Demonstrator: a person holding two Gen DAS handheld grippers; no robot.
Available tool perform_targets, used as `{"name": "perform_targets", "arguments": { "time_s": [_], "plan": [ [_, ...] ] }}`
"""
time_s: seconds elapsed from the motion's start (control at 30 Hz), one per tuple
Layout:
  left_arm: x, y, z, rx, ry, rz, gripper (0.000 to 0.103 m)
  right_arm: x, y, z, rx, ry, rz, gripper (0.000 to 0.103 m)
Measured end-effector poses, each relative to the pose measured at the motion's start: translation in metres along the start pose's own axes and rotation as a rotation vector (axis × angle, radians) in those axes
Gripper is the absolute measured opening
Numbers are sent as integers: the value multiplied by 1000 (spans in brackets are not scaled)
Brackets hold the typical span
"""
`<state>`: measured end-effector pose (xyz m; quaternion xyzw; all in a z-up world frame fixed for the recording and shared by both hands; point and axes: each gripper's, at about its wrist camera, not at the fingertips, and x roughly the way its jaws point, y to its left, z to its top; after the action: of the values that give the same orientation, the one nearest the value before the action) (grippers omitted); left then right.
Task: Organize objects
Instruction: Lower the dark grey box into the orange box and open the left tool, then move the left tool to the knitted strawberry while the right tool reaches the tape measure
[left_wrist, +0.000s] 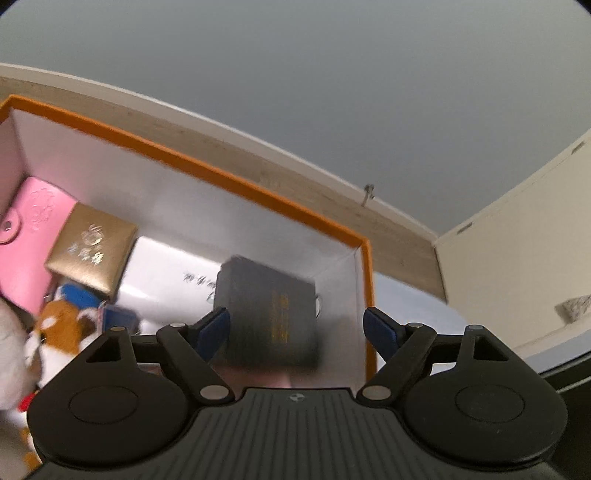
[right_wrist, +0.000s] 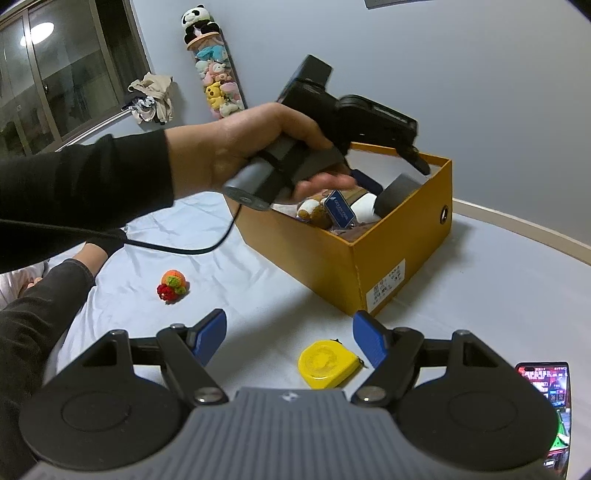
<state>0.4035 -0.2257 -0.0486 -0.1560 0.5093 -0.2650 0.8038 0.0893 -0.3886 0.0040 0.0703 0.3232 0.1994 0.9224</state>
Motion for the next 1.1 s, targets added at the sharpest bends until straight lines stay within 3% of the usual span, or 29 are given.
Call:
{"name": "perform_targets", "arguments": {
  "time_s": [0.1,0.23,0.4,0.57,0.73,0.83,1.1],
  "plan": [
    [-5,2,-6,32,6,32,96,-2,1,1,-9,-4,3,77],
    [-6,2,-4,22,1,22,95,-5,1,3,-19,-11,7,77],
    [-12,-14,-3,49,-82,-5,93,0,-5,-1,-24,17,-12,77],
    [-50,-10,-20,105,-148,-30,93,11,-11,-8,-10,56,-44,77],
    [-93,11,-55,68,-195,-64,93,21,-11,-14,0,79,-59,77],
    [-123,22,-89,96,-239,-10,93,27,-7,-18,-14,93,-83,77],
    [-153,51,-187,195,-257,276,93,43,7,-27,-63,135,-137,78]
  ]
}}
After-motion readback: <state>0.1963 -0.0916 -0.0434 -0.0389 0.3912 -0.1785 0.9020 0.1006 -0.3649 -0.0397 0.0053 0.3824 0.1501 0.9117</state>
